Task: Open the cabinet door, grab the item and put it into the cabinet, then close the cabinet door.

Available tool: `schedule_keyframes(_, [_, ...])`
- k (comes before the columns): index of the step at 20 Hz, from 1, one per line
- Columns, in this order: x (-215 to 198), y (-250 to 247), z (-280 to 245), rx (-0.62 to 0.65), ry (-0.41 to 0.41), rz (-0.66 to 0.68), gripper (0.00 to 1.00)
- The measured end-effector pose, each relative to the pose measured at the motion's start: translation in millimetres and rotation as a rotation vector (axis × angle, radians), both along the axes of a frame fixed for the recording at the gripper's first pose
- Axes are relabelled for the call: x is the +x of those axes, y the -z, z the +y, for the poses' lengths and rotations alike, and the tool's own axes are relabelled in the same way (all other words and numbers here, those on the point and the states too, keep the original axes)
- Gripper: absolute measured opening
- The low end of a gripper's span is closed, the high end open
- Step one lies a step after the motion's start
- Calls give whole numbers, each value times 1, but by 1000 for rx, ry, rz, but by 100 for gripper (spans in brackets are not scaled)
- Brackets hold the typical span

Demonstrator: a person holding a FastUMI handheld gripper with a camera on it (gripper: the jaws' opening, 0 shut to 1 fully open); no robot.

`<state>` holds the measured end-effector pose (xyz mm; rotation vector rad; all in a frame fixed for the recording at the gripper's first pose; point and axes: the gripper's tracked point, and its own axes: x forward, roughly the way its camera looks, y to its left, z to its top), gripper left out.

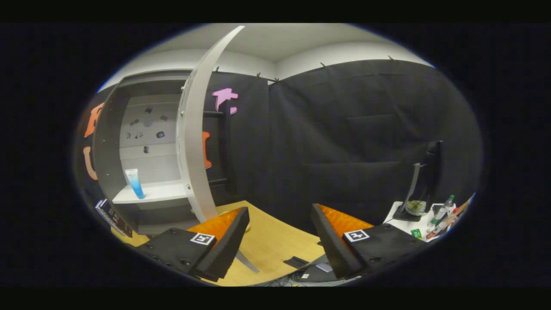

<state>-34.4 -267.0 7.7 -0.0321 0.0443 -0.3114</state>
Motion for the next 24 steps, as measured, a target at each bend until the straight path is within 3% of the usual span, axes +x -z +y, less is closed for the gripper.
schedule_keyframes(6, [-6,3,17,-7,-3,-9,93])
schedule_keyframes(12, [-18,11,58,-3,-57,-7,93])
schedule_keyframes(18, [-22,19,120,13,-142,0,93])
schedule_keyframes(24, [-16,30,196,30,-275,35,93])
